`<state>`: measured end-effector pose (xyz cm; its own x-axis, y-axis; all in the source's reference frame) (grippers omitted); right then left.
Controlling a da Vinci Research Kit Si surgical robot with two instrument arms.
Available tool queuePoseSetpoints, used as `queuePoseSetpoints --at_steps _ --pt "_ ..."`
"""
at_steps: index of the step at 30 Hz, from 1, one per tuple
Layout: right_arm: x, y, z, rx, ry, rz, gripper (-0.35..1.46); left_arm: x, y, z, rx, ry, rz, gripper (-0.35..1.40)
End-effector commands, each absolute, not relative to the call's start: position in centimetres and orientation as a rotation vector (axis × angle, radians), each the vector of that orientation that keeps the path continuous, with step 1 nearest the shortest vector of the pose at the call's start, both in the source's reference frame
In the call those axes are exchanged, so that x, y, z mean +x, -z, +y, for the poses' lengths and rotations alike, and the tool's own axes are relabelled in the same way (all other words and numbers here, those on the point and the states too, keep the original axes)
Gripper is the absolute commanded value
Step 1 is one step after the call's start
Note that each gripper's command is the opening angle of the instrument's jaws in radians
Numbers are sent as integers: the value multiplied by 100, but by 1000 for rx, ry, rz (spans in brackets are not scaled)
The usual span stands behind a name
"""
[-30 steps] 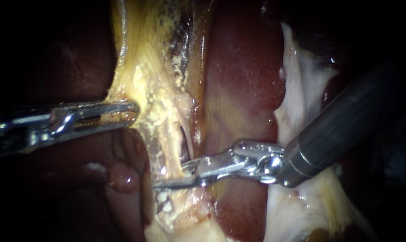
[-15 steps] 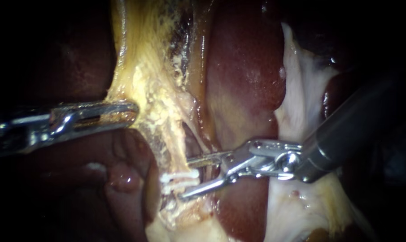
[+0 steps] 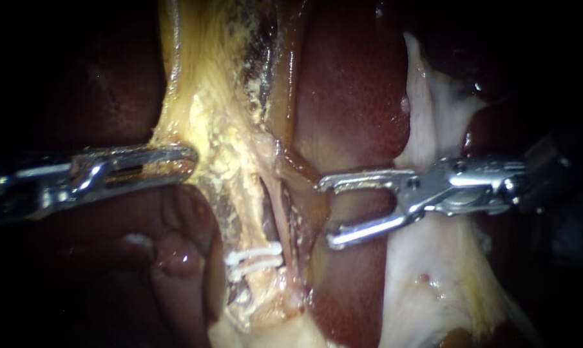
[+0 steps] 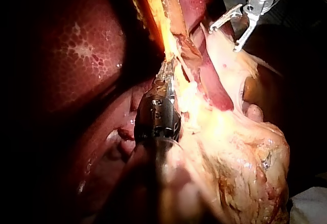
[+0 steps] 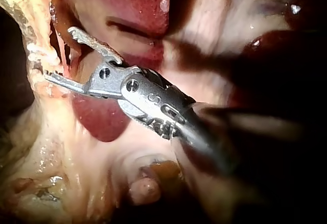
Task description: Going back second clip left tube
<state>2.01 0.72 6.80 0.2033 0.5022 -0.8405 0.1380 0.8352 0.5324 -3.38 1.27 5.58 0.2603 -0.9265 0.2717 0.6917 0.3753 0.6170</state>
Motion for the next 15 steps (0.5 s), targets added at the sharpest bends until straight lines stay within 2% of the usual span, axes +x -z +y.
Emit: queuePoseSetpoints --at_steps 1,15 --pt "199 -676 73 563 -268 1363 59 -338 -560 126 414 1138 -666 -35" --pt "196 -675 69 492 -174 1383 60 -359 -636 113 419 1116 -638 -35"
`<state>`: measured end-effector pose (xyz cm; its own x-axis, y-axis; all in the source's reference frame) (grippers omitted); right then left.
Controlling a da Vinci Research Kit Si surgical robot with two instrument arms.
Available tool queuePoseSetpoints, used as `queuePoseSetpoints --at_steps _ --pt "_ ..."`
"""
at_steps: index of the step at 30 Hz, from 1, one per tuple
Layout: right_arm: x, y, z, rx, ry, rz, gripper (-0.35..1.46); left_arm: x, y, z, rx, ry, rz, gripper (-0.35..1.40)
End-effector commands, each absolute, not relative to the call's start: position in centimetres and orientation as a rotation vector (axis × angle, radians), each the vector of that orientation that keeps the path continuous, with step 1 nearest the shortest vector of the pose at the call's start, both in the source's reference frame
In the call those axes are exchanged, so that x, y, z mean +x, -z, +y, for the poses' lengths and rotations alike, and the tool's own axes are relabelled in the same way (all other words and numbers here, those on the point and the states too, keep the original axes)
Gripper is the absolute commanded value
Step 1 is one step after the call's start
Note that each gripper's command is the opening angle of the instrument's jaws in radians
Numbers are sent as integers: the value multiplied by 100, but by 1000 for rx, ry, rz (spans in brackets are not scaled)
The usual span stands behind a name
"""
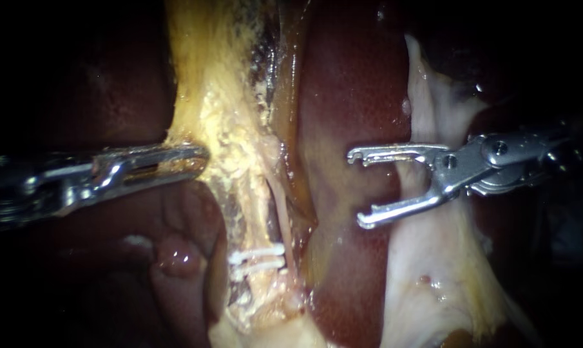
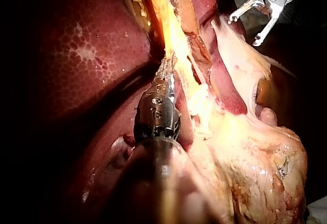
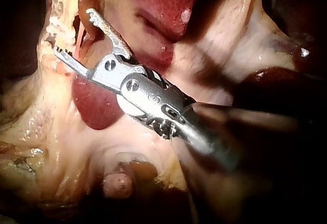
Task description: Going back second clip left tube
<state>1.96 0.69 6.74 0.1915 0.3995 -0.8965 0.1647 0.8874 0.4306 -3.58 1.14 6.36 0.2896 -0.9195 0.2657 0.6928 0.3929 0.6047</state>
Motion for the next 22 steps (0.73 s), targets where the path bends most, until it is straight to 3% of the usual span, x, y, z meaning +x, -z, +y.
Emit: queuePoseSetpoints --at_steps 1,8,22 --pt "196 -675 69 492 -174 1383 60 -362 -640 113 420 1115 -636 -35" --pt "197 -676 67 487 -169 1384 60 -380 -658 106 440 1101 -621 -35" --pt "197 -673 66 487 -168 1384 60 -381 -657 106 441 1101 -621 -35"
